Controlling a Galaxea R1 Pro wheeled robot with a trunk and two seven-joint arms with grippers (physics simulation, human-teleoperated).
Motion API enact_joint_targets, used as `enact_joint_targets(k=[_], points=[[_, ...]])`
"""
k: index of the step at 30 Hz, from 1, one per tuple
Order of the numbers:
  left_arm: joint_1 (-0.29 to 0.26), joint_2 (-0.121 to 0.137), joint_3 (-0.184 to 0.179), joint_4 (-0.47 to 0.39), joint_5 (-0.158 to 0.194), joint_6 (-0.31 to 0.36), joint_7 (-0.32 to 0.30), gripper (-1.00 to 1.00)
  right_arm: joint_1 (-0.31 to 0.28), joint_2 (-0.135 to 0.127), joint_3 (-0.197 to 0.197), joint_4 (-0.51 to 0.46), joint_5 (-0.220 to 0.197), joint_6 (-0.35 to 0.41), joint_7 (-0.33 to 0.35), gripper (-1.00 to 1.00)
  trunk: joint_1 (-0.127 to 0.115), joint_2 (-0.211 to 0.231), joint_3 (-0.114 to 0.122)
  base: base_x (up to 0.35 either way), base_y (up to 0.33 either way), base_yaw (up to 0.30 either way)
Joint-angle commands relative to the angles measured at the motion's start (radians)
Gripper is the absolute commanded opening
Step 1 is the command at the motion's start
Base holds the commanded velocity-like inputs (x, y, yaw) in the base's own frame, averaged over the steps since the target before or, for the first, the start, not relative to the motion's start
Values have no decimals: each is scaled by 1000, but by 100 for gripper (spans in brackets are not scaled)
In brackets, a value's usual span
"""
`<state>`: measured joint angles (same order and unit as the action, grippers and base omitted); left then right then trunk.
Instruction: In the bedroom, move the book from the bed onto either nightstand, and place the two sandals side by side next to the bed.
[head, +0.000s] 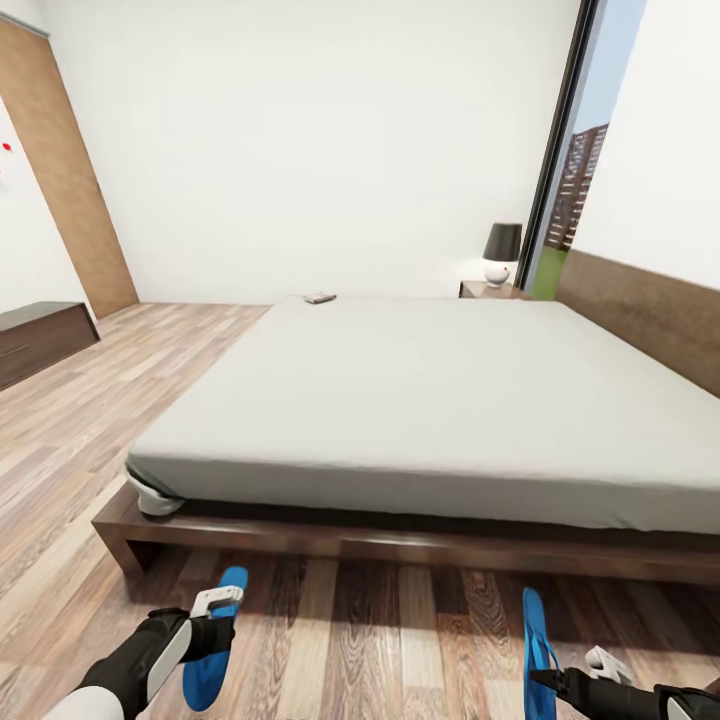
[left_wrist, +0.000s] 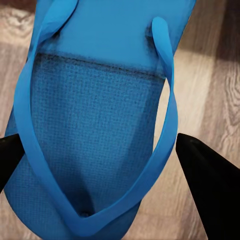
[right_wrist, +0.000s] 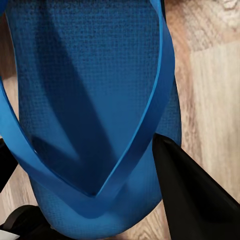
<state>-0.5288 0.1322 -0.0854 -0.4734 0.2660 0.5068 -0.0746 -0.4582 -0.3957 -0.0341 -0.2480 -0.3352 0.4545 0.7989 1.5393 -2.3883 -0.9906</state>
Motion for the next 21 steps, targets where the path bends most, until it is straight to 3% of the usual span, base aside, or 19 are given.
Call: enact_joint_targets(k=[1,17,19,21], points=[[0,2,-7,-1,9,4,2,-100,0,0,-4,-1,-4,9,2,-100,4,-8,-4,0,0,0],[0,-6,-8,-2,8,5,4,-100,0,-2,-13,-5,-8,12,7,-100,61,-112,-55,0,0,0],[0,-6,-8,-3,7,3,6,-100,0,-3,-34,-5,-27,14,44,-100,62,-112,-63,0,0,0],[0,-7,-8,-3,7,3,7,-100,0,-7,-45,-5,-62,15,139,-100,63,-113,-71,0,0,0]])
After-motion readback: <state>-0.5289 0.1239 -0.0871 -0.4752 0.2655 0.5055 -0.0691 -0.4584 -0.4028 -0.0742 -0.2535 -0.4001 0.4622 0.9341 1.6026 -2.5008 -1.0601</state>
